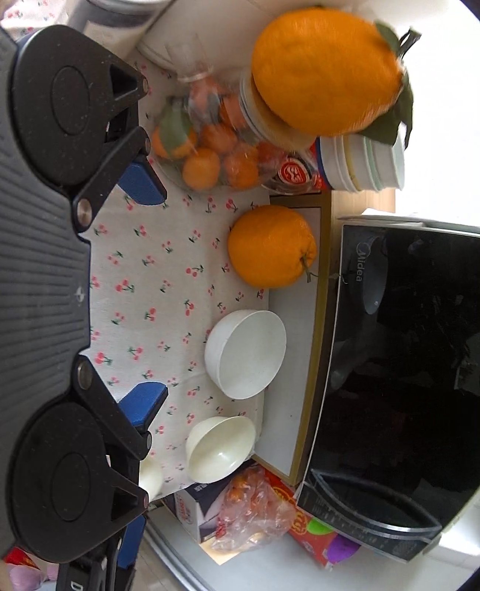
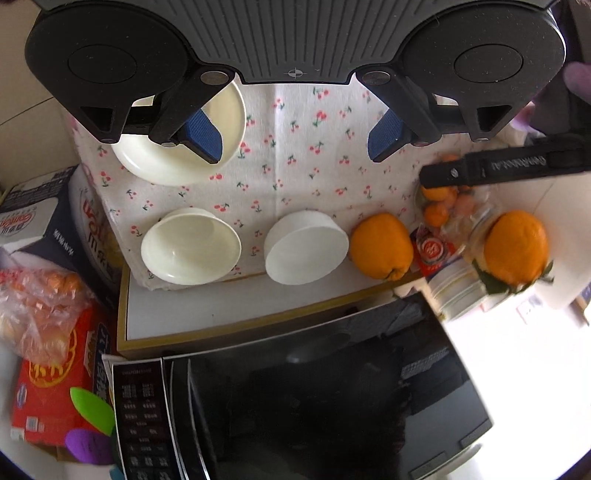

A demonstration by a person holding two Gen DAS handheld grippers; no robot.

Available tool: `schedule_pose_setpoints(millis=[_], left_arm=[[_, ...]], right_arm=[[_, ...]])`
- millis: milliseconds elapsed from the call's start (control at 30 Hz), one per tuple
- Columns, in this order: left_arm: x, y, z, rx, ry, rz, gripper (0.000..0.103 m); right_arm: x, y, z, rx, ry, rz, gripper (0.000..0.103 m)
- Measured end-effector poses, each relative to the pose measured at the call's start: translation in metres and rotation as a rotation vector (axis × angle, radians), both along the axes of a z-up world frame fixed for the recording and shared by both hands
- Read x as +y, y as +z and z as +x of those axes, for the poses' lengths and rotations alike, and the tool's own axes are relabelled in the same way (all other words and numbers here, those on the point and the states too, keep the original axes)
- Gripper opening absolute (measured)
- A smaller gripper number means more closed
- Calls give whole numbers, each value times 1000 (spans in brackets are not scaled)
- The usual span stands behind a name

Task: Organize plates and bowls
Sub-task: 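Move both tools toward the small white bowl by the microwave, then grasp the white bowl rim with the left tool while the right tool grasps it too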

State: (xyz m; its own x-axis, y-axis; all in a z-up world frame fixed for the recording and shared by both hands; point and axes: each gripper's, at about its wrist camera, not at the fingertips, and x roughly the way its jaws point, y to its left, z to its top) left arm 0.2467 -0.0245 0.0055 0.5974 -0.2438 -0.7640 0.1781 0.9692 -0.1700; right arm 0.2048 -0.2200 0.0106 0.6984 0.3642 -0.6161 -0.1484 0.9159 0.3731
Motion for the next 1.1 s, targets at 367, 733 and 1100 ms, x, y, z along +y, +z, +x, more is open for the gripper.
schedule_pose_setpoints(millis=[367,733,1100], left_arm=[[-7,-22,53,80,93,-190,97],[-13,-51,87,105,108,-297,69],[-19,-65,103,83,94,-302,35]], right_arm=[[-15,-23,68,135,-83,277,88],[-16,-57,116,218,-185,428,87],[-3,-72,142,210,-228,397,48]])
